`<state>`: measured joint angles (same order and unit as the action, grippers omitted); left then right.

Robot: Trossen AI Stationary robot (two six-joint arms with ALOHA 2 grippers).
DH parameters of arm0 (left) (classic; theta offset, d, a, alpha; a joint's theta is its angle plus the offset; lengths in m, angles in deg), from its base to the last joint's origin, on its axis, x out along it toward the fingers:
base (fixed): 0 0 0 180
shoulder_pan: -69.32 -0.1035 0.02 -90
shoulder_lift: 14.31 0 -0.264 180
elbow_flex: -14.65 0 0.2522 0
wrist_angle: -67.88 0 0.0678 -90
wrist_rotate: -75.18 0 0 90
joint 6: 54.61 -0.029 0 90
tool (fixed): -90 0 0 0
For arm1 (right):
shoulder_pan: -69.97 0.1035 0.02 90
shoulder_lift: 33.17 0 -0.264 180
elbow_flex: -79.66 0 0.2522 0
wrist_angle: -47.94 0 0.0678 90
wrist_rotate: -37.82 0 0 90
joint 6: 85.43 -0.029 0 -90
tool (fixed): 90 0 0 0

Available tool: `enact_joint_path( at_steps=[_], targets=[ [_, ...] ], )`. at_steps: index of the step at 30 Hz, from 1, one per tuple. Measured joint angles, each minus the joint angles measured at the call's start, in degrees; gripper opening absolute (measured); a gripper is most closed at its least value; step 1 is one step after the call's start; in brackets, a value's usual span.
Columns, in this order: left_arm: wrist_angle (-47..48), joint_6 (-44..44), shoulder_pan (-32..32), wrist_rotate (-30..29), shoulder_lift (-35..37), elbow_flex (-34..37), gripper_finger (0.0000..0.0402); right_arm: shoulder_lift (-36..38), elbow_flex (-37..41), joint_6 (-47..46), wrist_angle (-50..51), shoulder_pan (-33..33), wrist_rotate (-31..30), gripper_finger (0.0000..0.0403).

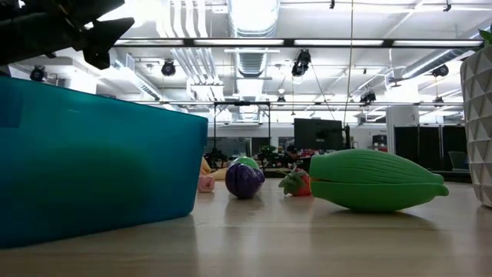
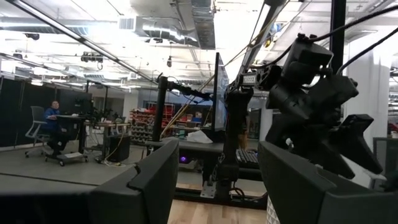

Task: Pick and placing Produce into tupperware
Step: Put the banana into the blue bin

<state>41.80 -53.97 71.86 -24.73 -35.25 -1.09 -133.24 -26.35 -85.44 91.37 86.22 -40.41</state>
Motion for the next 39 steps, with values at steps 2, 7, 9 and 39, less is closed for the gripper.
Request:
enact_joint_path(
  at_steps=[2, 7, 9, 39],
  targets=[
    [0.1, 0.0, 0.0, 0.0, 0.0, 0.0, 0.0206, 0.0, 0.0, 0.0, 1.3, 0.0, -0.4, 0.0233],
    [0.0, 0.0, 0.0, 0.0, 0.0, 0.0, 0.0206, 0.0, 0.0, -2.7, 6.5, 0.0, -7.0, 0.0233],
    [0.0, 0.0, 0.0, 0.0, 0.0, 0.0, 0.0206, 0.0, 0.0, -4.4, 8.8, 0.0, -9.4, 0.0233],
    [0.0, 0.0, 0.0, 0.0, 0.0, 0.0, 0.0206, -0.2, 0.1, -21.6, 21.2, -0.1, -34.9, 0.0233]
  ],
)
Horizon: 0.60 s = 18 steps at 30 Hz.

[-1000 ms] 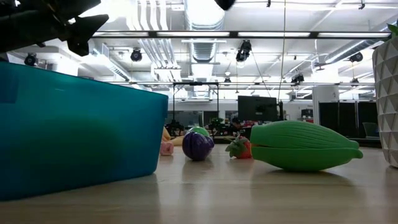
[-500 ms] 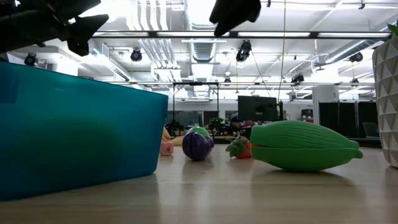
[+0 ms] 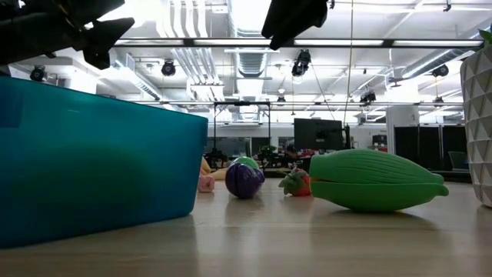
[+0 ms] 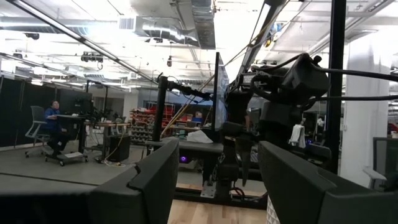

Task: Pick and placing Produce into tupperware
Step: Put the banana into the blue bin

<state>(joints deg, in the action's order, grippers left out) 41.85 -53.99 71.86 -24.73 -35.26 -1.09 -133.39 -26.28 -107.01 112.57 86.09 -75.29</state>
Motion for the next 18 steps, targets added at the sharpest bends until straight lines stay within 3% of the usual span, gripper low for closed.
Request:
enact_joint_path(
  at_steps=[5, 13, 18],
  targets=[
    [0.0, 0.0, 0.0, 0.0, 0.0, 0.0, 0.0206, 0.0, 0.0, 0.9, 1.9, 0.0, 0.0, 0.0233],
    [0.0, 0.0, 0.0, 0.0, 0.0, 0.0, 0.0206, 0.3, 0.0, -3.1, 13.4, 0.5, 0.0, 0.0230],
    [0.0, 0.0, 0.0, 0.0, 0.0, 0.0, 0.0206, 2.9, 0.0, 1.4, 14.9, 3.5, -0.4, 0.0223]
  ],
)
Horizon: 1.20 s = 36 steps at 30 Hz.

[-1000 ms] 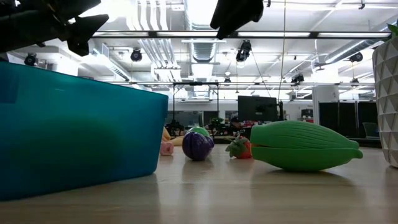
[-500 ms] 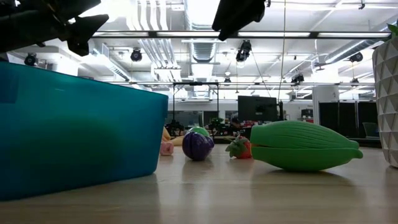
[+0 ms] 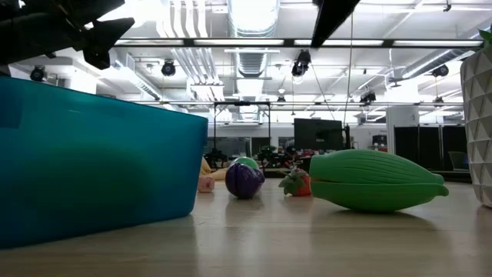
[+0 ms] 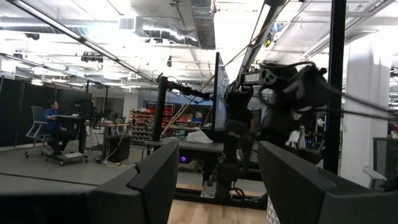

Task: Pick and placing Produce into tupperware
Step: Put the banana into the blue bin

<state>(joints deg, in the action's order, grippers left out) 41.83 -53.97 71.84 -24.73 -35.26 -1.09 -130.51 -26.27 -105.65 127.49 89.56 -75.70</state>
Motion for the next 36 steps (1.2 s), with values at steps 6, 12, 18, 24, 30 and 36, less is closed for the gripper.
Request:
enact_joint_path(
  at_steps=[6, 12, 18, 24, 30, 36],
  targets=[
    [0.1, 0.0, 0.0, 0.0, 0.0, 0.0, 0.0206, 6.2, 3.3, -1.1, -0.2, 4.2, -7.6, 0.0211],
    [0.1, 0.0, 0.0, 0.0, 0.0, 0.0, 0.0206, 15.4, 12.7, -9.4, -1.9, 6.6, -10.6, 0.0201],
    [0.0, 0.0, 0.0, 0.0, 0.0, 0.0, 0.0206, 24.2, 25.3, -15.1, -8.2, 6.6, -10.6, 0.0200],
    [0.0, 0.0, 0.0, -0.5, 0.0, 0.0, 0.0206, 28.9, 33.2, -22.0, -12.6, 6.6, -10.6, 0.0201],
    [0.0, 0.0, 0.0, -1.1, 0.0, 0.0, 0.0206, 28.6, 33.1, -34.1, -12.6, 5.2, -7.1, 0.0201],
    [0.0, 0.0, 0.0, -1.1, 0.0, 0.0, 0.0206, 23.3, 28.1, -37.9, -12.0, 3.5, 2.3, 0.0201]
  ],
)
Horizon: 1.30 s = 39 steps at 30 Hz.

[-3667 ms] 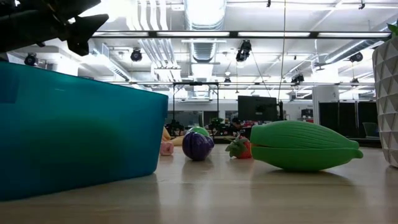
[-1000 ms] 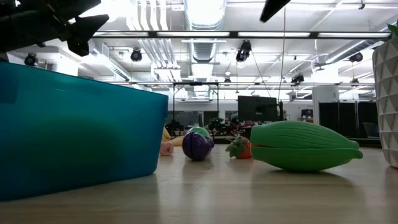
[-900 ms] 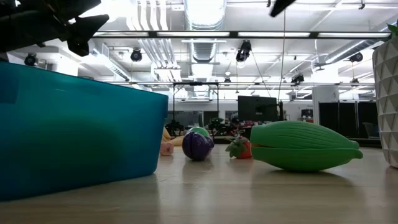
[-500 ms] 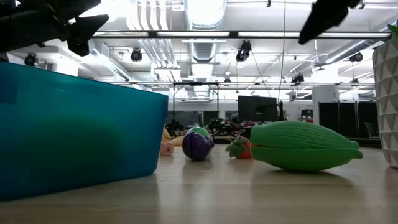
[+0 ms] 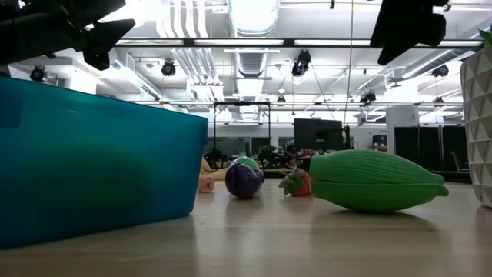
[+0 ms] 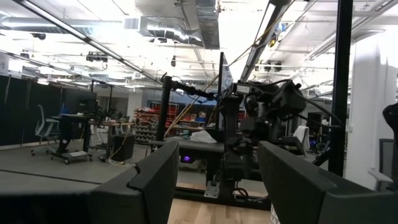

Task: Pick and placing Produce into tupperware
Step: Put the banana into the blue bin

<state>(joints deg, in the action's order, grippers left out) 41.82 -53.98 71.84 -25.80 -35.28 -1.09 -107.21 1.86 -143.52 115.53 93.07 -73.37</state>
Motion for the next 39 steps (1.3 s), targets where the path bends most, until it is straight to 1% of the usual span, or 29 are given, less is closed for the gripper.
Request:
enact_joint_path(
  at_steps=[4, 7, 10, 12, 16, 21, 30, 33, 39],
  targets=[
    [0.0, 0.0, 0.0, 0.0, 0.0, 0.0, 0.0206, -6.0, -4.6, -2.0, 4.5, -2.5, 7.9, 0.0210],
    [0.0, 0.0, 0.0, 0.0, 0.0, 0.0, 0.0206, -11.3, -8.4, -1.7, 10.2, -3.5, 11.9, 0.0237],
    [0.0, 0.0, 0.0, 0.0, 0.0, 0.0, 0.0206, -16.4, -12.5, 0.1, 17.4, -4.3, 12.9, 0.0275],
    [0.0, 0.0, 0.0, 0.0, 0.0, 0.0, 0.0206, -19.6, -15.1, 0.5, 21.8, -4.9, 11.8, 0.0299],
    [0.0, 0.0, 0.0, 0.0, 0.0, 0.0, 0.0206, -24.3, -18.5, 0.9, 22.9, -6.1, 11.1, 0.0325],
    [0.0, 0.0, 0.0, 0.0, 0.0, 0.0, 0.0206, -28.3, -20.9, 0.1, 22.6, -7.8, 11.1, 0.0332],
    [0.0, 0.0, 0.0, 0.0, 0.0, 0.0, 0.0206, -30.6, -20.0, -6.0, 22.0, -9.1, 10.9, 0.0327],
    [0.0, 0.0, 0.0, 0.0, 0.0, 0.0, 0.0206, -30.8, -20.0, -9.1, 21.8, -9.1, 11.0, 0.0326],
    [0.0, 0.0, 0.0, 0.0, 0.0, 0.0, 0.0206, -31.0, -19.8, -18.9, 19.8, -8.8, 10.0, 0.0325]
  ],
)
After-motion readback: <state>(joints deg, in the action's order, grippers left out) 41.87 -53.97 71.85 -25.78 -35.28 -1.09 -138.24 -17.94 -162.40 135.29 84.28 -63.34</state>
